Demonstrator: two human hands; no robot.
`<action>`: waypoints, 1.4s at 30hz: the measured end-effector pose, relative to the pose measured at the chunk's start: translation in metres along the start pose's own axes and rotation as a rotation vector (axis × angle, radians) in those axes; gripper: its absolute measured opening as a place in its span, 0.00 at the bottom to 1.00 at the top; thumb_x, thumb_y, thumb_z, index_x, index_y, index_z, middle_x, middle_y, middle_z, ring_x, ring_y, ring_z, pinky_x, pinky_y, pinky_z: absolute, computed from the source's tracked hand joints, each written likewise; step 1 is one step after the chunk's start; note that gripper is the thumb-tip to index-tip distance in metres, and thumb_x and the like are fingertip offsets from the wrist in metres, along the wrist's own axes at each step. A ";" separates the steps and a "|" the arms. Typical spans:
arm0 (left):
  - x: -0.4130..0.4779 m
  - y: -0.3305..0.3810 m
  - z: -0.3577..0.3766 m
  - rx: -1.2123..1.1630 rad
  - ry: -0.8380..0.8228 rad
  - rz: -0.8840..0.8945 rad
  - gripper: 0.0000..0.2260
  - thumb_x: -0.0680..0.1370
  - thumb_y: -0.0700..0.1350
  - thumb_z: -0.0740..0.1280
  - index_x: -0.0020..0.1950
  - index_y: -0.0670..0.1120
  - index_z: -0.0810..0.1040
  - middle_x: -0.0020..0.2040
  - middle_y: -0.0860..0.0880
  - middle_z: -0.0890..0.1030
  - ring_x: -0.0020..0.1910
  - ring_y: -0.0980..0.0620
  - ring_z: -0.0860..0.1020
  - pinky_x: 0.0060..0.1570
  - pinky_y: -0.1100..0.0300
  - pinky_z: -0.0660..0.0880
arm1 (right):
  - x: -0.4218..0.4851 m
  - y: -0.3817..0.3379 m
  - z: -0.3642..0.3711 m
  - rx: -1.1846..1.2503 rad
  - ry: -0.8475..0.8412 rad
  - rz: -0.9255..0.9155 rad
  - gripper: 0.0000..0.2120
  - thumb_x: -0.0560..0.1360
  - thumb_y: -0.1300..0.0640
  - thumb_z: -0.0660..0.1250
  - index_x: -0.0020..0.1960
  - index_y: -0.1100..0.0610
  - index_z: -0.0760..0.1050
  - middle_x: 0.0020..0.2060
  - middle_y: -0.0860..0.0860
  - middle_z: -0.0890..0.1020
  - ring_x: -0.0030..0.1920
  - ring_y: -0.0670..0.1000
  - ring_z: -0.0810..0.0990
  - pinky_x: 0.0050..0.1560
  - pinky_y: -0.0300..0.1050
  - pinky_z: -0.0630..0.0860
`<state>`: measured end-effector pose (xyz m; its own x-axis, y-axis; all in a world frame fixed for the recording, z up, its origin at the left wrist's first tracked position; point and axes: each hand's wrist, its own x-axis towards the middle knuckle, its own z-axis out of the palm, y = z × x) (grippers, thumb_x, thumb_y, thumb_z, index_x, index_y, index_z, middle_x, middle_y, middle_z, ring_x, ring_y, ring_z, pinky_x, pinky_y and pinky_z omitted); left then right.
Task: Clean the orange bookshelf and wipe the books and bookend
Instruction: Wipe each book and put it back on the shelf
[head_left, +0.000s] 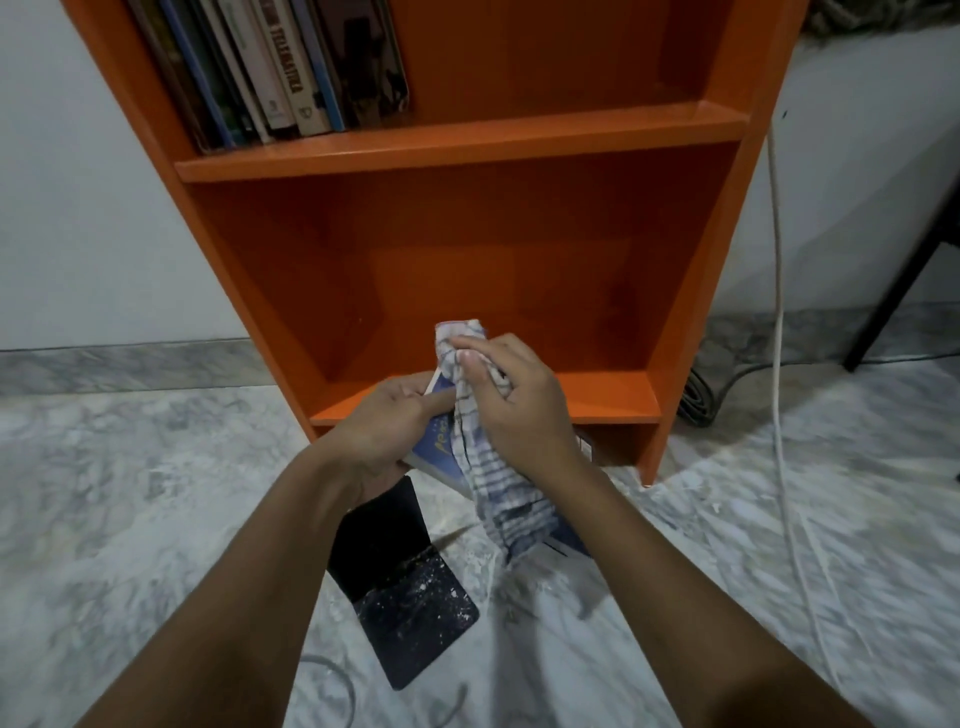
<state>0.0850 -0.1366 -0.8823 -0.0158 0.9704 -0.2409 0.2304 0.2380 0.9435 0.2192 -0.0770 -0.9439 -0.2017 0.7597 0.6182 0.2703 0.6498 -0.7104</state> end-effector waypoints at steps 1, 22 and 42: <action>-0.002 0.005 -0.003 -0.005 0.016 0.001 0.11 0.83 0.42 0.61 0.59 0.39 0.80 0.46 0.41 0.85 0.43 0.42 0.85 0.45 0.48 0.81 | 0.006 0.007 -0.004 0.009 0.019 0.064 0.13 0.83 0.48 0.59 0.65 0.46 0.77 0.48 0.46 0.77 0.44 0.49 0.78 0.44 0.51 0.77; -0.052 0.194 -0.084 0.119 0.294 -0.084 0.02 0.79 0.36 0.64 0.51 0.38 0.73 0.38 0.41 0.75 0.32 0.45 0.75 0.27 0.56 0.74 | 0.067 -0.139 -0.049 -0.409 -0.342 0.040 0.43 0.63 0.21 0.61 0.72 0.40 0.69 0.63 0.38 0.76 0.63 0.39 0.73 0.56 0.41 0.72; -0.029 0.245 -0.177 0.026 0.121 0.327 0.13 0.80 0.55 0.65 0.61 0.51 0.77 0.56 0.47 0.84 0.58 0.44 0.81 0.51 0.51 0.78 | 0.242 -0.215 -0.094 0.271 -0.062 0.003 0.20 0.82 0.56 0.62 0.31 0.54 0.71 0.24 0.45 0.73 0.26 0.41 0.69 0.31 0.36 0.67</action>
<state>-0.0304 -0.0990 -0.6042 -0.0517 0.9933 0.1037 0.2674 -0.0862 0.9597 0.2011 -0.0356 -0.6098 -0.2606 0.7561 0.6003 0.0109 0.6240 -0.7813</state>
